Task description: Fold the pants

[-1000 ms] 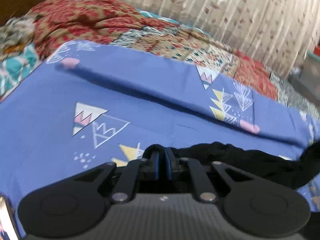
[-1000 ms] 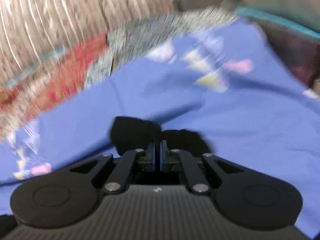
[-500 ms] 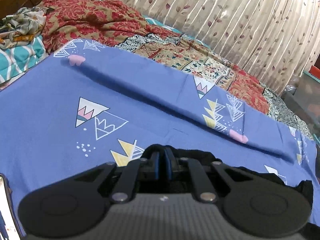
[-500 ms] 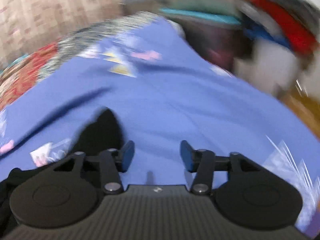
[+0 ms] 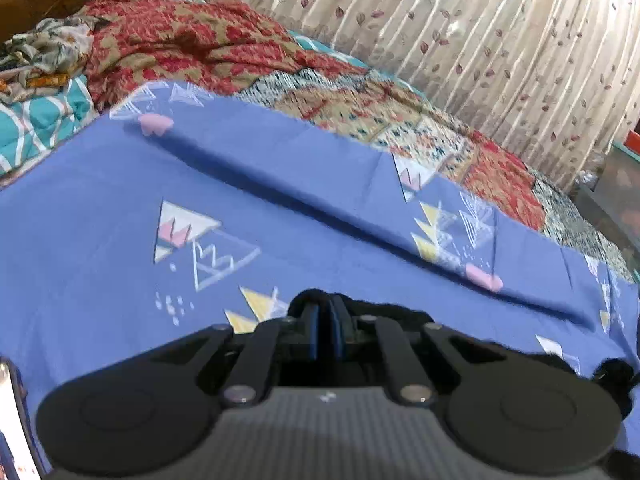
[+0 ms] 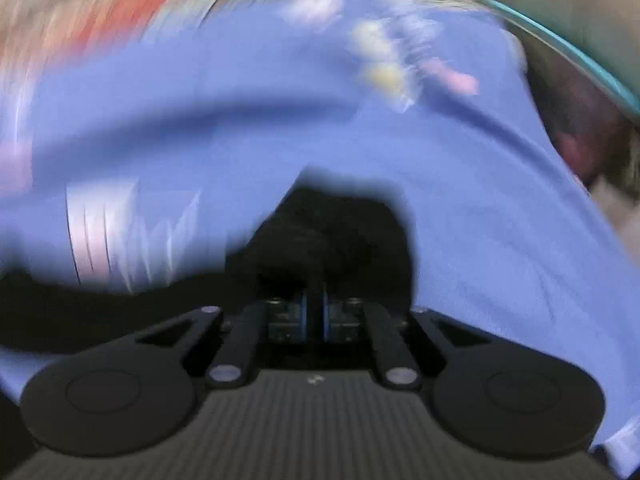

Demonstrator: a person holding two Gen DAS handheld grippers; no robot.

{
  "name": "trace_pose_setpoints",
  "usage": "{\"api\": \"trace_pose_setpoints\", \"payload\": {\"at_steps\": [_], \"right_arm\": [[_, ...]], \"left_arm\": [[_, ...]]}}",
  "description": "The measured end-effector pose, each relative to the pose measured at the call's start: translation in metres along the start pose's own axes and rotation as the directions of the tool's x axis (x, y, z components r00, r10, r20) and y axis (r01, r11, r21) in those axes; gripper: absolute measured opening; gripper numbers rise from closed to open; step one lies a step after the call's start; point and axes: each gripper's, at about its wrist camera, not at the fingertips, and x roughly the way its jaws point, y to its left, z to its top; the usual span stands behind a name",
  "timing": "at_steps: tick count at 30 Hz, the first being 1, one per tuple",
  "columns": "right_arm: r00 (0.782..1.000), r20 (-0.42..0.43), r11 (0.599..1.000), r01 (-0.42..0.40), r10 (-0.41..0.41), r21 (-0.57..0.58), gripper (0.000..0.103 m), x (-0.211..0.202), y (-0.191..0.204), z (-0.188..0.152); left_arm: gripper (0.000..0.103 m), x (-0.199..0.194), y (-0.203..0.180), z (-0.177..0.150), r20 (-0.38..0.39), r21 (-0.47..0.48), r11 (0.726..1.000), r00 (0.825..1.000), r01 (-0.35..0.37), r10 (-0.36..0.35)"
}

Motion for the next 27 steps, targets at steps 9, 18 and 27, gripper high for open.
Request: {"api": "trace_pose_setpoints", "payload": {"at_steps": [9, 18, 27], "right_arm": [[0.99, 0.137, 0.84, -0.056, -0.022, 0.539, 0.004, -0.012, -0.091, 0.062], [0.997, 0.064, 0.764, -0.081, 0.052, 0.64, 0.004, -0.029, -0.101, 0.023], [0.976, 0.204, 0.782, -0.185, 0.076, 0.595, 0.004, -0.172, -0.14, -0.022]], "left_arm": [[0.007, 0.019, 0.038, 0.011, 0.056, -0.204, 0.978, 0.997, -0.042, 0.055], [0.007, -0.008, 0.038, 0.007, 0.06, -0.218, 0.976, 0.998, 0.01, 0.004], [0.007, -0.095, 0.056, -0.02, 0.115, -0.221, 0.971, 0.991, 0.096, -0.072]]}}
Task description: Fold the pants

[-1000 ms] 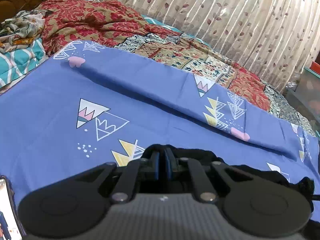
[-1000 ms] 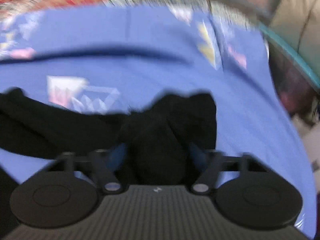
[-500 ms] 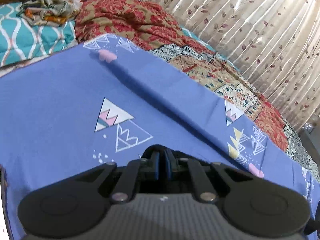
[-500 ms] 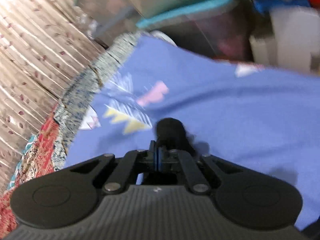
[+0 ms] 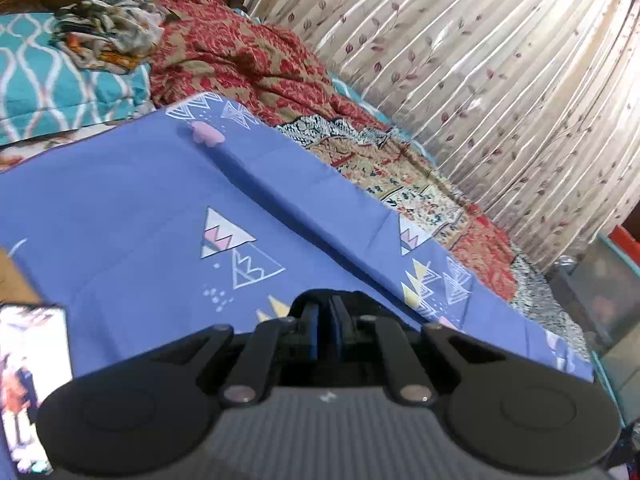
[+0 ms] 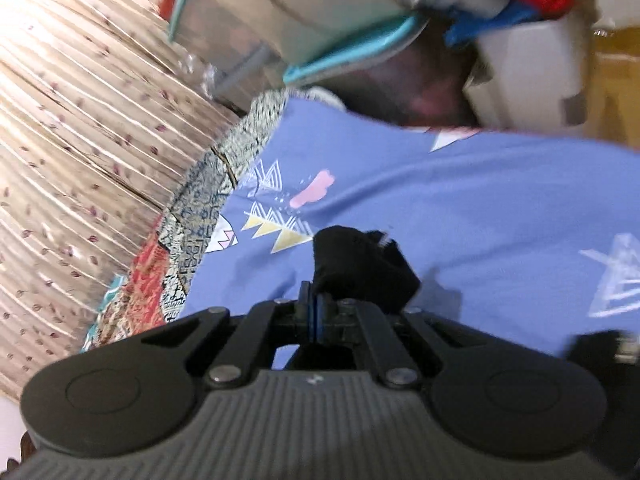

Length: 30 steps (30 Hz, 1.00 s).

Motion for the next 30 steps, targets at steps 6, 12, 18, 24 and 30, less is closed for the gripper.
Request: {"api": "trace_pose_setpoints", "payload": {"at_steps": [6, 12, 18, 24, 30], "right_arm": [[0.977, -0.044, 0.972, 0.214, -0.211, 0.099, 0.009, -0.064, -0.126, -0.038], [0.918, -0.043, 0.88, 0.391, -0.394, 0.27, 0.033, -0.089, -0.208, -0.073], [0.952, 0.07, 0.954, 0.292, -0.297, 0.073, 0.034, -0.089, -0.142, -0.085], [0.987, -0.162, 0.958, -0.028, -0.02, -0.286, 0.042, -0.037, -0.014, -0.154], [0.843, -0.535, 0.744, -0.39, 0.052, -0.542, 0.046, 0.03, 0.138, -0.296]], "left_arm": [[0.023, -0.058, 0.033, -0.059, -0.07, 0.022, 1.0, 0.997, -0.017, 0.018], [0.047, -0.09, 0.076, -0.087, -0.138, -0.082, 0.99, 0.985, -0.114, 0.102], [0.068, -0.084, 0.071, -0.079, -0.135, -0.121, 0.991, 0.99, -0.056, 0.039], [0.082, -0.041, 0.052, -0.097, -0.24, -0.133, 0.991, 0.971, -0.02, -0.013], [0.025, -0.017, 0.042, -0.133, -0.318, -0.076, 0.997, 0.948, -0.03, 0.004]]}}
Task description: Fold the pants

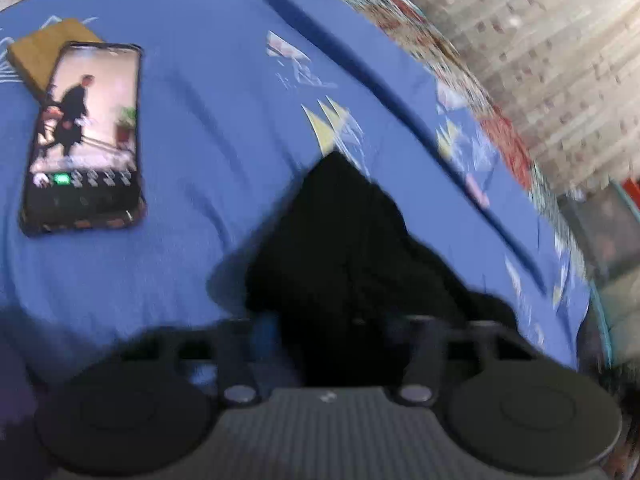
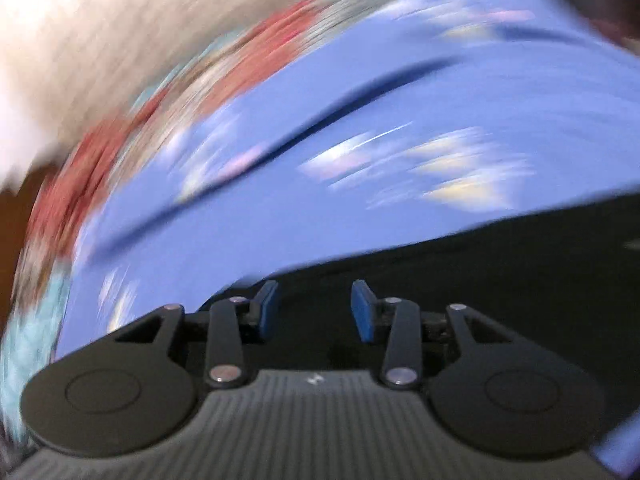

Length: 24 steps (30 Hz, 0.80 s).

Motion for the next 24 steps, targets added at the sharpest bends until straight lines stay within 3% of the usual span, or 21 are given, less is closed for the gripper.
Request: {"api": "trace_pose_setpoints", "payload": {"at_steps": [2, 4, 8, 10, 11, 13, 15, 16, 17, 18, 19, 20, 21, 22, 24], "right_arm": [[0.995, -0.085, 0.984, -0.073, 0.06, -0.16, 0.051, 0.044, 0.058, 0.0], [0.985, -0.153, 0.944, -0.121, 0.077, -0.306, 0.059, 0.089, 0.113, -0.005], [0.958, -0.266, 0.859, -0.223, 0.105, -0.461, 0.067, 0.16, 0.188, -0.01], [0.944, -0.299, 0.818, -0.282, 0.142, -0.502, 0.087, 0.186, 0.213, -0.01], [0.939, -0.306, 0.801, -0.303, 0.158, -0.516, 0.089, 0.194, 0.223, -0.01], [0.921, -0.345, 0.772, -0.35, 0.18, -0.53, 0.09, 0.216, 0.24, -0.012], [0.888, -0.422, 0.76, -0.401, 0.184, -0.512, 0.091, 0.23, 0.246, -0.016], [0.859, -0.477, 0.758, -0.433, 0.183, -0.488, 0.091, 0.242, 0.247, -0.021], [0.831, -0.528, 0.76, -0.456, 0.177, -0.463, 0.09, 0.243, 0.245, -0.029], [0.823, -0.546, 0.763, -0.452, 0.156, -0.462, 0.089, 0.243, 0.246, -0.036], [0.845, -0.516, 0.742, -0.437, 0.144, -0.509, 0.074, 0.236, 0.249, -0.043], [0.84, -0.516, 0.711, -0.465, 0.167, -0.527, 0.058, 0.227, 0.255, -0.046], [0.832, -0.523, 0.714, -0.479, 0.185, -0.511, 0.041, 0.221, 0.259, -0.046], [0.841, -0.51, 0.716, -0.468, 0.182, -0.517, 0.029, 0.213, 0.264, -0.043], [0.856, -0.462, 0.686, -0.481, 0.232, -0.547, 0.027, 0.192, 0.275, -0.033]], "left_arm": [[0.022, -0.005, -0.007, -0.012, 0.015, 0.098, 0.994, 0.999, -0.041, 0.039], [0.021, -0.014, -0.007, -0.023, 0.024, 0.148, 0.987, 0.997, -0.07, 0.067], [0.028, -0.026, 0.007, -0.033, 0.016, 0.078, 0.996, 0.999, -0.034, 0.033], [0.053, -0.028, 0.013, -0.031, 0.011, 0.023, 1.0, 1.0, 0.013, -0.013], [0.059, -0.027, 0.016, -0.029, 0.006, 0.001, 0.999, 0.999, 0.045, -0.045], [0.079, -0.024, 0.019, -0.027, -0.008, -0.032, 0.994, 0.995, 0.102, -0.102], [0.086, -0.017, 0.018, -0.027, -0.031, -0.056, 0.986, 0.986, 0.159, -0.161], [0.087, -0.013, 0.017, -0.028, -0.051, -0.067, 0.978, 0.978, 0.199, -0.203], [0.087, -0.007, 0.015, -0.029, -0.067, -0.07, 0.972, 0.971, 0.226, -0.231], [0.079, -0.001, 0.012, -0.031, -0.083, -0.066, 0.969, 0.966, 0.239, -0.244], [0.054, 0.005, 0.008, -0.034, -0.093, -0.042, 0.974, 0.969, 0.225, -0.228], [0.041, 0.009, 0.005, -0.035, -0.1, -0.012, 0.978, 0.973, 0.208, -0.208], [0.026, 0.012, 0.003, -0.036, -0.105, 0.016, 0.981, 0.976, 0.192, -0.19], [0.022, 0.012, 0.002, -0.036, -0.1, 0.027, 0.982, 0.978, 0.185, -0.182], [0.019, 0.004, -0.004, -0.034, -0.055, 0.074, 0.983, 0.984, 0.171, -0.167]]}}
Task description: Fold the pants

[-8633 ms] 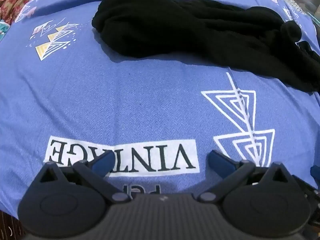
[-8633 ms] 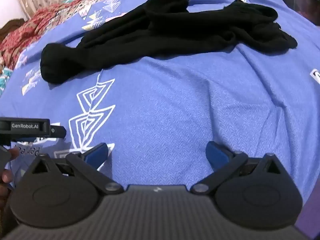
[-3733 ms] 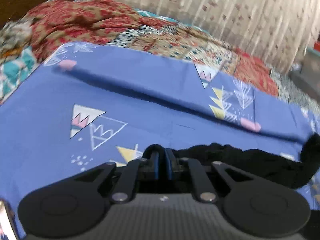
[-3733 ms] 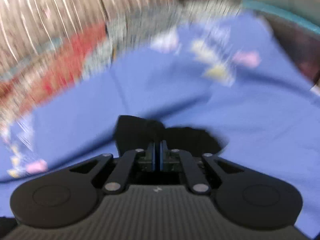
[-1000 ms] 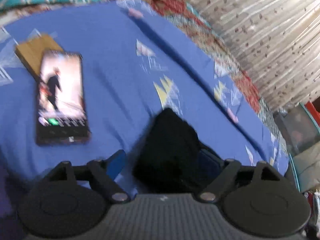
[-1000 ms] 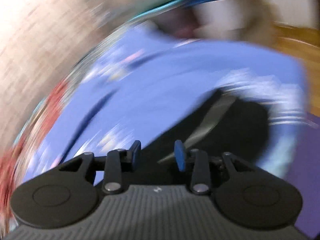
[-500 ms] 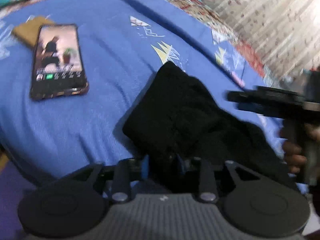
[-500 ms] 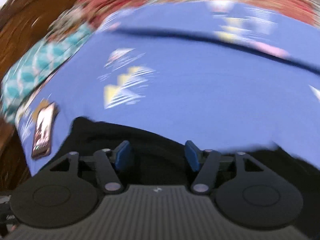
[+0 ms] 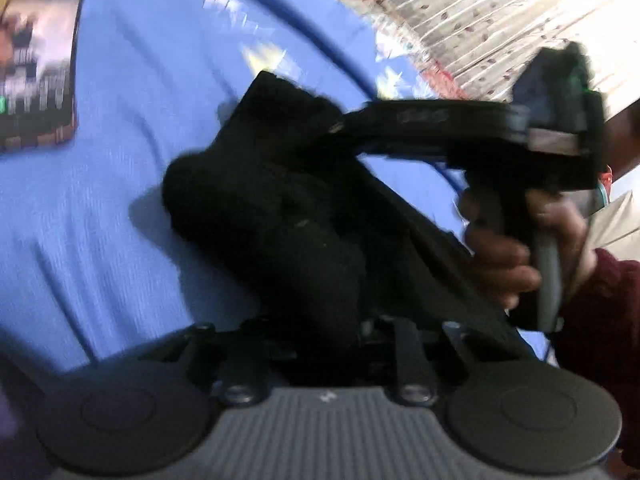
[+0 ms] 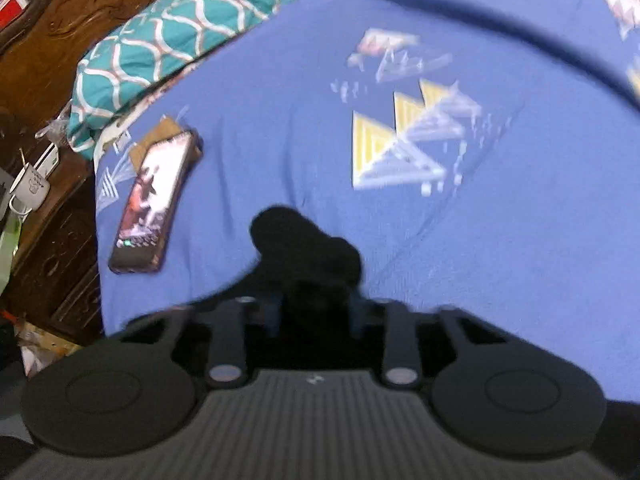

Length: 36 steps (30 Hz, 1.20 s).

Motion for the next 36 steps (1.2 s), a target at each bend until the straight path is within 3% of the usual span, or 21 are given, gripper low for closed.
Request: {"api": "trace_pose_setpoints", "payload": {"at_steps": [3, 5, 7, 9, 11, 13, 15, 17, 20, 21, 23, 26, 30, 32, 33, 34, 35, 36], "right_arm": [[0.977, 0.203, 0.998, -0.057, 0.064, -0.04, 0.027, -0.042, 0.009, 0.02], [0.955, 0.289, 0.998, -0.048, 0.058, -0.041, 0.025, -0.052, 0.006, 0.031], [0.969, 0.246, 0.999, -0.03, 0.023, 0.021, 0.025, -0.027, -0.008, 0.037], [0.979, 0.18, 0.995, 0.087, -0.095, 0.051, 0.027, 0.005, -0.018, 0.029], [0.97, 0.097, 0.974, 0.217, -0.223, 0.065, 0.04, 0.028, -0.027, 0.019], [0.967, 0.13, 0.969, 0.202, -0.22, 0.143, 0.055, 0.023, -0.036, 0.016], [0.961, 0.192, 0.957, 0.147, -0.197, 0.248, 0.056, -0.011, -0.055, 0.014], [0.932, 0.28, 0.934, 0.133, -0.232, 0.331, 0.061, -0.055, -0.074, 0.004], [0.867, 0.342, 0.883, 0.201, -0.362, 0.425, 0.068, -0.118, -0.103, -0.029], [0.851, 0.341, 0.864, 0.225, -0.4, 0.451, 0.073, -0.134, -0.112, -0.041], [0.828, 0.306, 0.819, 0.279, -0.469, 0.501, 0.083, -0.149, -0.126, -0.066], [0.833, 0.208, 0.782, 0.353, -0.513, 0.514, 0.085, -0.149, -0.139, -0.093], [0.848, 0.037, 0.785, 0.473, -0.529, 0.401, 0.087, -0.102, -0.137, -0.116], [0.85, -0.068, 0.786, 0.511, -0.522, 0.349, 0.077, -0.07, -0.135, -0.125], [0.835, -0.033, 0.783, 0.527, -0.549, 0.329, 0.067, -0.066, -0.124, -0.127], [0.857, -0.018, 0.817, 0.497, -0.514, 0.293, 0.031, -0.062, -0.113, -0.121], [0.859, -0.017, 0.822, 0.496, -0.512, 0.278, 0.021, -0.062, -0.106, -0.114], [0.838, -0.016, 0.81, 0.533, -0.546, 0.245, 0.011, -0.059, -0.097, -0.105]], "left_arm": [[0.02, -0.011, -0.017, -0.002, 0.106, 0.111, 0.991, 0.993, -0.068, 0.056], [0.02, -0.008, -0.012, -0.001, 0.1, 0.077, 0.995, 0.993, -0.065, 0.058], [0.021, 0.002, -0.001, -0.002, 0.052, 0.027, 0.995, 0.994, -0.093, 0.092], [0.024, 0.009, 0.008, -0.003, 0.025, -0.016, 0.995, 0.995, -0.097, 0.097], [0.026, 0.007, 0.006, -0.001, 0.02, -0.016, 0.995, 0.995, -0.095, 0.095], [0.034, 0.003, 0.002, 0.001, 0.024, -0.007, 0.996, 0.995, -0.094, 0.094], [0.045, -0.006, 0.002, 0.0, 0.032, -0.005, 0.997, 0.996, -0.081, 0.081], [0.056, -0.02, 0.004, 0.001, 0.059, -0.011, 0.998, 0.997, -0.057, 0.057], [0.074, -0.041, 0.011, 0.001, 0.105, -0.033, 0.999, 0.994, -0.026, 0.029], [0.079, -0.047, 0.015, 0.0, 0.117, -0.055, 0.998, 0.993, -0.02, 0.027], [0.08, -0.05, 0.021, 0.001, 0.127, -0.09, 0.996, 0.992, -0.009, 0.02], [0.081, -0.04, 0.017, 0.006, 0.106, -0.1, 0.995, 0.994, -0.011, 0.021], [0.081, -0.007, 0.005, 0.013, 0.031, -0.076, 0.997, 0.999, -0.019, 0.022], [0.069, 0.0, 0.003, 0.01, -0.014, -0.059, 0.997, 0.999, -0.044, 0.044], [0.053, 0.005, 0.0, 0.007, -0.029, -0.046, 0.997, 0.997, -0.069, 0.068], [0.037, 0.006, -0.005, -0.001, -0.032, -0.03, 0.995, 0.995, -0.1, 0.099], [0.033, 0.006, -0.007, -0.003, -0.028, -0.016, 0.992, 0.992, -0.127, 0.127], [0.027, 0.005, -0.007, -0.003, -0.027, -0.017, 0.991, 0.991, -0.133, 0.133]]}}
